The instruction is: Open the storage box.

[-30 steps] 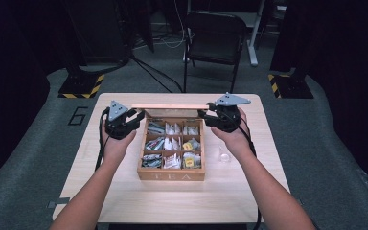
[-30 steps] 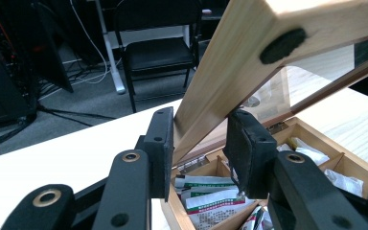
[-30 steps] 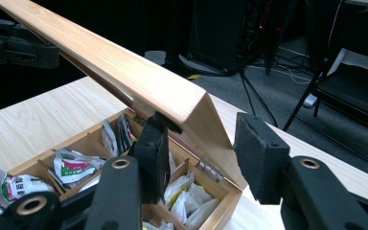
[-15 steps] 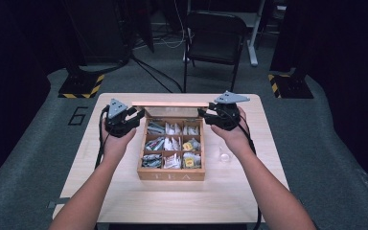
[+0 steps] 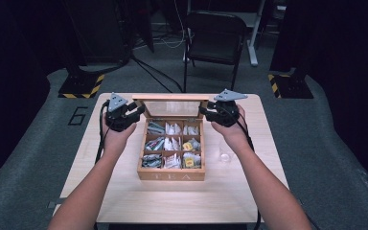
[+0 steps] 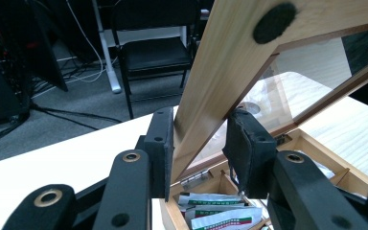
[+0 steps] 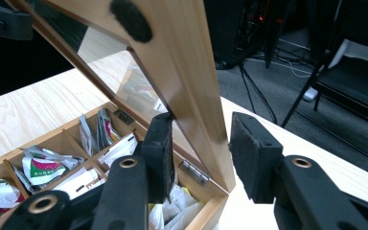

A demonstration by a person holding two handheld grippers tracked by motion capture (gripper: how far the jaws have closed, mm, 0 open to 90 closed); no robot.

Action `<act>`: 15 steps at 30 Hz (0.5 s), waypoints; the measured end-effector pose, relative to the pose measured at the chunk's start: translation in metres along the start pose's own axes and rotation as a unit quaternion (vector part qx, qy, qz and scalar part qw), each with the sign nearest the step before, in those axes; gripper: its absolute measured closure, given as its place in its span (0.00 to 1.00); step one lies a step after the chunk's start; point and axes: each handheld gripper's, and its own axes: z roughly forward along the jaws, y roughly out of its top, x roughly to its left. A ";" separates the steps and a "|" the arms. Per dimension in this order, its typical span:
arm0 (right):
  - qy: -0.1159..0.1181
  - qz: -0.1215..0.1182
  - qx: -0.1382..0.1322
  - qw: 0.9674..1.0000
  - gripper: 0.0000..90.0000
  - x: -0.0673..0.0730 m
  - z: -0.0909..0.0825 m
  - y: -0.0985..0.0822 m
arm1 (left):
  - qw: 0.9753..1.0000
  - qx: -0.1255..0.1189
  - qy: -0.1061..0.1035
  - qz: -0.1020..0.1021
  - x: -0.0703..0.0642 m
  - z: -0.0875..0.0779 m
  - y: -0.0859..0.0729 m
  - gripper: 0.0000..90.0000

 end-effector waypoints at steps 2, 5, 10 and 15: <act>0.003 -0.001 -0.003 1.000 0.68 -0.001 0.001 0.000 | 1.000 0.004 -0.002 0.003 0.001 0.001 0.001 0.71; 0.003 -0.005 -0.008 1.000 0.68 -0.003 0.003 0.000 | 1.000 0.007 -0.003 0.004 0.002 0.001 0.003 0.71; 0.006 -0.015 -0.007 1.000 0.68 -0.006 0.006 0.001 | 1.000 0.004 -0.005 0.001 0.004 0.004 0.004 0.71; 0.011 -0.021 0.002 1.000 0.69 -0.008 0.010 0.006 | 1.000 0.004 -0.005 0.003 0.006 0.005 0.006 0.71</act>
